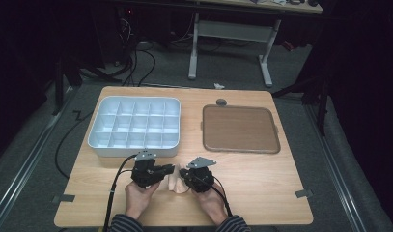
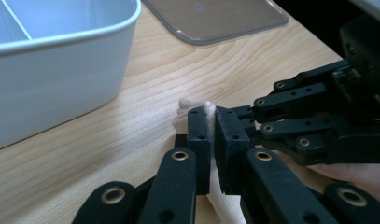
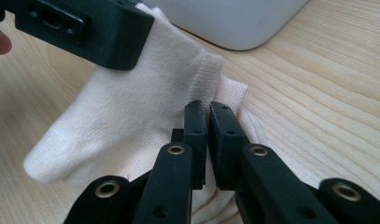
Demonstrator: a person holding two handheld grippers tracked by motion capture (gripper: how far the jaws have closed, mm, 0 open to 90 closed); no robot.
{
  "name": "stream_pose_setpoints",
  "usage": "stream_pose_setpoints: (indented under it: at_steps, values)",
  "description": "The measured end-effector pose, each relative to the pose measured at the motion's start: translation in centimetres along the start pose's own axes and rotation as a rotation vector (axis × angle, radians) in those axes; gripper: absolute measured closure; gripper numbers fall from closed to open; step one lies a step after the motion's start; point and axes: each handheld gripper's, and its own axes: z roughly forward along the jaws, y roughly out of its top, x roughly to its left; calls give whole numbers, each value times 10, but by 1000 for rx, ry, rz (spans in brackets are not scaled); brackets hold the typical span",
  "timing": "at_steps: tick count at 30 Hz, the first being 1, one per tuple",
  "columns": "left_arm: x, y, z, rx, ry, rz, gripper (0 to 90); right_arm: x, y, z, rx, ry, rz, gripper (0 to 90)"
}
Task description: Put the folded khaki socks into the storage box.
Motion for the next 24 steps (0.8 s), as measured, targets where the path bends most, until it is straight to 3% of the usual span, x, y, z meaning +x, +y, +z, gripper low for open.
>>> stream_pose_setpoints:
  at_steps: [17,24]
  values:
    - [3,1,-2,-3,-2,-7,862,10,7,9,13,51,-23,854]
    - [3,1,-1,18,38,-19,862,7,7,-3,-30,25,-10,729]
